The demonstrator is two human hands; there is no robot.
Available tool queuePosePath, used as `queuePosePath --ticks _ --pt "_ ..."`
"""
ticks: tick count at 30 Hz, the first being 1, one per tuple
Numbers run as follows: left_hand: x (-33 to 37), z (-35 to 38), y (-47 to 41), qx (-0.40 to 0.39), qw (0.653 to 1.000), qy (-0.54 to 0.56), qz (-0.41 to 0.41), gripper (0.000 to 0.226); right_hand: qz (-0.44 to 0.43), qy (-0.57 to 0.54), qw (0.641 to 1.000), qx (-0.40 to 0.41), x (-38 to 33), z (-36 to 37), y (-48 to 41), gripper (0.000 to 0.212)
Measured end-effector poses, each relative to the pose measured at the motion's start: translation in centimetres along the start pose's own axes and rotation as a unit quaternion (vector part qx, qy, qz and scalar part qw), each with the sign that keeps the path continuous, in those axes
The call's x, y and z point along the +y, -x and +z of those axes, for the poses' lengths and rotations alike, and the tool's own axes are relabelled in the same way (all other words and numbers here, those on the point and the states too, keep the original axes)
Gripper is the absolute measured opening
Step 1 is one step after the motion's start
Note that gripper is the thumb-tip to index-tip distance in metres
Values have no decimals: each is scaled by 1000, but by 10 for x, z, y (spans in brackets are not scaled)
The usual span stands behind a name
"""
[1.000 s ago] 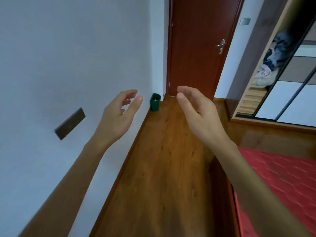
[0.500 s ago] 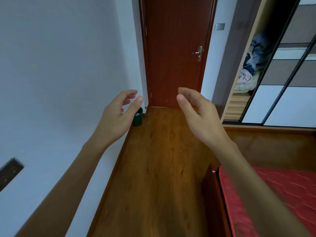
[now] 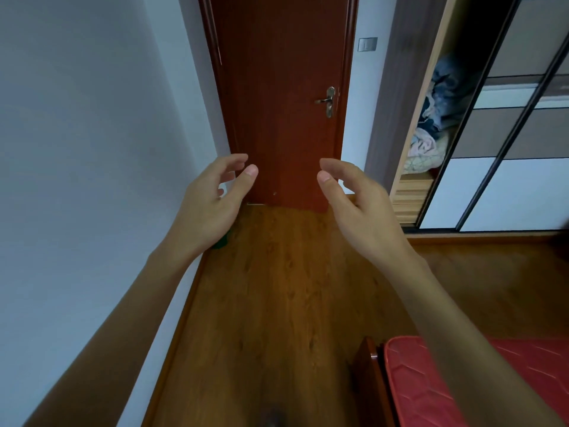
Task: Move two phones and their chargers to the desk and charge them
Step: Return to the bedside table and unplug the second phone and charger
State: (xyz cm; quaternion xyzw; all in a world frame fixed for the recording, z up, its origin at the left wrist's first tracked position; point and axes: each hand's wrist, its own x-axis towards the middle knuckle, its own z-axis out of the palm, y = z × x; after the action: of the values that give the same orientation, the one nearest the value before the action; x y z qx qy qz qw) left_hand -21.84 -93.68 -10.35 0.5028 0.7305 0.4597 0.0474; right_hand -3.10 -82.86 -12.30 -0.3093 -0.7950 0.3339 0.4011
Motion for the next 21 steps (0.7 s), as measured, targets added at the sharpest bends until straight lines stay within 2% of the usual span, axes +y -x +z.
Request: queuePosePath --ticks 13,21 --pt "-72 72 -250 -58 994 64 60 47 29 35 997 56 89 44 -215 44" --pt "-89 134 -377 -99 987 95 87 46 61 50 992 102 147 33 -317 44"
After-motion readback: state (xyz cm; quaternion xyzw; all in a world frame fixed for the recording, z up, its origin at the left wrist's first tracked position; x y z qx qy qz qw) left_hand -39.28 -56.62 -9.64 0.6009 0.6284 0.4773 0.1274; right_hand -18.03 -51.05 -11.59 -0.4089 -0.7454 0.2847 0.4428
